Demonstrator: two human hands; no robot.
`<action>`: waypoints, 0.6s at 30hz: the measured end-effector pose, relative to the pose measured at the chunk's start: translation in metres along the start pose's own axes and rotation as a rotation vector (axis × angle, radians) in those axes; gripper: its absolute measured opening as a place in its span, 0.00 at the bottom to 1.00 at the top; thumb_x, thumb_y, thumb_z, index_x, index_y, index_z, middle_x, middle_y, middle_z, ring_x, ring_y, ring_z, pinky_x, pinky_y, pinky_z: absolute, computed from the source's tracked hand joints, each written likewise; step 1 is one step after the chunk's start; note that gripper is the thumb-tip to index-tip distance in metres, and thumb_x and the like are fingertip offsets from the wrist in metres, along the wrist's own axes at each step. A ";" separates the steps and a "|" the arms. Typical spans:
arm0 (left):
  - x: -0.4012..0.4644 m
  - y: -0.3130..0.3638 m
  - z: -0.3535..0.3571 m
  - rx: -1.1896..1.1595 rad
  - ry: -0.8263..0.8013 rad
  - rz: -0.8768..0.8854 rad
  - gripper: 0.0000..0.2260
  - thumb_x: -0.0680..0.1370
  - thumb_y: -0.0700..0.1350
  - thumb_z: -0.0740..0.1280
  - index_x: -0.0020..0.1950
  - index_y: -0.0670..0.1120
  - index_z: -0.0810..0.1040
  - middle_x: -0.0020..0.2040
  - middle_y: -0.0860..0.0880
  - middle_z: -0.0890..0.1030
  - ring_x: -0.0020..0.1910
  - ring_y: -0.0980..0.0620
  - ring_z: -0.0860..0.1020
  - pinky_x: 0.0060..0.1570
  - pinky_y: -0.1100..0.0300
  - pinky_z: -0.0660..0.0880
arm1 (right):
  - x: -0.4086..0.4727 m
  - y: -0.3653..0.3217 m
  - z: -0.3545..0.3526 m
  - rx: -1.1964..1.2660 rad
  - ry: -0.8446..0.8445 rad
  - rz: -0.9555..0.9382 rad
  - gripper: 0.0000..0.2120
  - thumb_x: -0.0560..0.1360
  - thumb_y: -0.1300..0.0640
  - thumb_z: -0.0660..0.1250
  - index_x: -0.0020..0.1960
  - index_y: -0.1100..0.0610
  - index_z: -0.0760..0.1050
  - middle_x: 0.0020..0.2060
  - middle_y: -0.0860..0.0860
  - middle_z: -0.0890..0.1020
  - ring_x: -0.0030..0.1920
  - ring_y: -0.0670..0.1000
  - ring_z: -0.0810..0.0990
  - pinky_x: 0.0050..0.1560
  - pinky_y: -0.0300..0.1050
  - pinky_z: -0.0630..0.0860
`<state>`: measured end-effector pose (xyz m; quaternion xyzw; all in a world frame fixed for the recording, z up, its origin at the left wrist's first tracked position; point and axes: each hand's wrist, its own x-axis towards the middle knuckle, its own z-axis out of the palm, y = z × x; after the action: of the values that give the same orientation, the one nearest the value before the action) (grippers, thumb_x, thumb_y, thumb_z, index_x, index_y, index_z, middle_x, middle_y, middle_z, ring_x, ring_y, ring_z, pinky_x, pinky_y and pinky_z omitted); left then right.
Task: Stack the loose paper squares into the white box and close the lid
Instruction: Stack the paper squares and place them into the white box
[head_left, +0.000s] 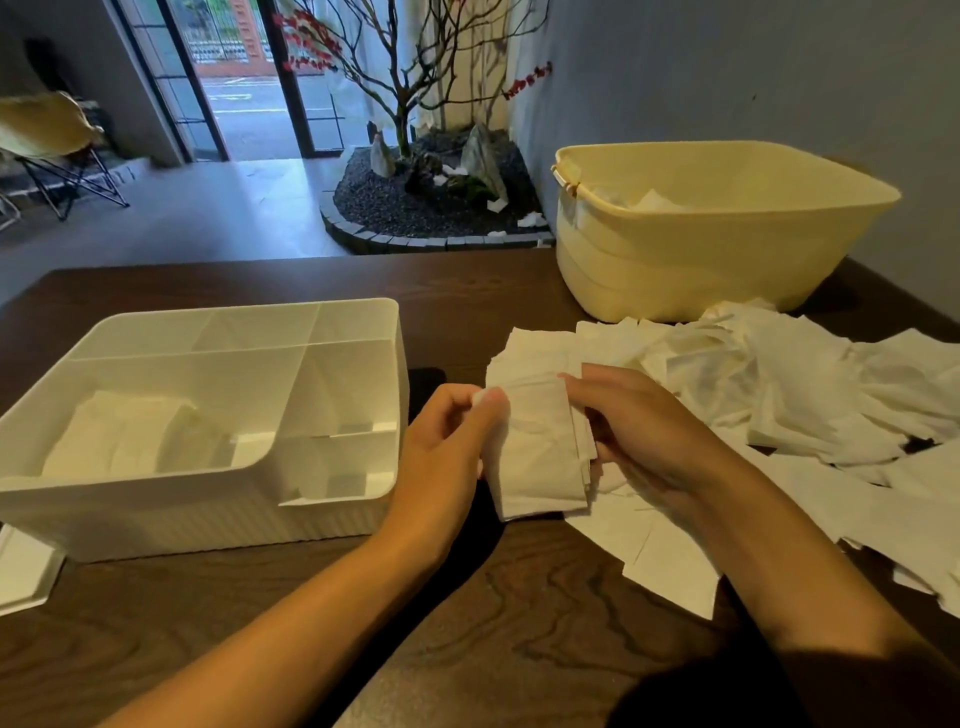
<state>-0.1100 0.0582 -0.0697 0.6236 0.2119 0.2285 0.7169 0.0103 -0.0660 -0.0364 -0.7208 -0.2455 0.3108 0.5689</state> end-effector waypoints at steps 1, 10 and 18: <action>-0.002 -0.001 -0.001 -0.007 -0.014 0.013 0.09 0.79 0.54 0.68 0.48 0.49 0.78 0.49 0.48 0.82 0.50 0.48 0.82 0.46 0.55 0.81 | 0.001 0.000 -0.001 0.013 0.025 -0.011 0.14 0.83 0.50 0.59 0.56 0.51 0.84 0.50 0.49 0.86 0.55 0.53 0.83 0.54 0.54 0.80; -0.014 0.000 -0.007 0.160 -0.056 0.156 0.03 0.78 0.44 0.70 0.50 0.46 0.79 0.48 0.47 0.83 0.51 0.48 0.83 0.46 0.52 0.82 | 0.000 -0.001 0.001 0.038 0.159 -0.080 0.12 0.82 0.56 0.61 0.53 0.55 0.83 0.48 0.57 0.85 0.52 0.61 0.83 0.47 0.58 0.78; -0.013 0.001 -0.003 -0.036 0.100 0.133 0.06 0.80 0.50 0.70 0.48 0.47 0.80 0.47 0.41 0.82 0.49 0.37 0.82 0.49 0.34 0.78 | -0.007 -0.001 -0.002 0.096 -0.037 -0.098 0.12 0.82 0.61 0.61 0.57 0.54 0.83 0.52 0.58 0.86 0.56 0.66 0.82 0.60 0.67 0.75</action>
<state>-0.1223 0.0529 -0.0690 0.6112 0.2015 0.3101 0.6998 0.0071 -0.0718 -0.0337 -0.6739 -0.2757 0.3074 0.6127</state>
